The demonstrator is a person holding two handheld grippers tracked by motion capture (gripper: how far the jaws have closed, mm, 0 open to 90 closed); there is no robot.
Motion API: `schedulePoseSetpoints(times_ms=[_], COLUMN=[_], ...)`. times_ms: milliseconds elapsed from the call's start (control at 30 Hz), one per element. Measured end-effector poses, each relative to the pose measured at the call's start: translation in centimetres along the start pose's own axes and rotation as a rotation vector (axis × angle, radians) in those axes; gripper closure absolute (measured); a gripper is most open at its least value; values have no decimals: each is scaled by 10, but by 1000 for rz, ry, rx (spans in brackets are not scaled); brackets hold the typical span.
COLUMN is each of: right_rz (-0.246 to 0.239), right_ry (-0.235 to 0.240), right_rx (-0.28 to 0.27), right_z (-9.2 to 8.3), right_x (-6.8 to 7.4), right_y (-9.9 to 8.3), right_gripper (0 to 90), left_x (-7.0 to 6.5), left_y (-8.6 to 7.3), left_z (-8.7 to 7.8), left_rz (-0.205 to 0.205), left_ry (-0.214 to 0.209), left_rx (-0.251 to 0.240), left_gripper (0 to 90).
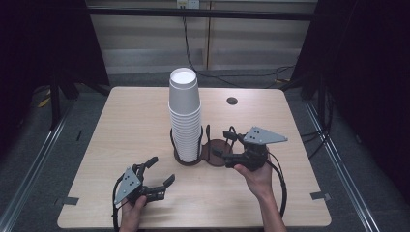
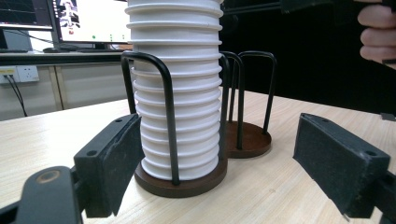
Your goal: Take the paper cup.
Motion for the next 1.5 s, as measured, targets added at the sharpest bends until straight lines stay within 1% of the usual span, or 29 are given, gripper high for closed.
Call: schedulePoseSetpoints(times_ms=[67,133,167,400,500,600,700,767,833,900,933,1000,1033,1200,1267,1367,1433,1500], right_rz=[-5,-1,3,12,9,0,-7,-12,-13,-22,-28,-42,-43,-47,-52,-55,-59,-60], right_ry=[3,26,31,63,82,97,112,107,123,117,124,117,124,126,119,131,141,132], right_rx=[8,3,3,-1,23,31,45,53,58,70,71,86,89,89,96,118,124,136], right_z=[1,1,1,6,10,15,20,23,27,31,33,36,36,40,42,46,49,53], right_x=[0,0,-1,-2,-2,-2,-1,-1,0,1,1,4,4,3,3,3,3,2], right_y=[6,13,16,35,44,53,63,70,76,82,85,92,94,106,109,114,117,121], right_gripper=[306,306,304,244,203,167,152,138,139,137,137,136,136,136,137,170,193,159], left_x=[0,0,0,0,0,0,0,0,0,0,0,0,0,0,0,0,0,0], left_y=[0,0,0,0,0,0,0,0,0,0,0,0,0,0,0,0,0,0], left_z=[0,0,0,0,0,0,0,0,0,0,0,0,0,0,0,0,0,0], left_rz=[0,2,2,2,1,2,2,4,2,2,2,1,2,2,2,2,2,2], left_ry=[0,-3,-3,-6,-6,-5,-6,-6,-8,-7,-6,-6,-7,-7,-7,-7,-7,-7], left_rx=[0,0,1,1,1,0,1,2,0,0,0,0,0,0,0,0,0,0], left_gripper=[155,155,155,155,155,155,155,155,155,155,155,155,155,156,155,155,155,155])
Point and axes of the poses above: each handheld gripper's, and its own axes: z roughly forward along the jaws, y roughly out of its top, x roughly to its left, the point moved 1 cm from there along z, roughly forward along the jaws, and after that the axes turned 5 degrees about z, right-handed, at the moved point
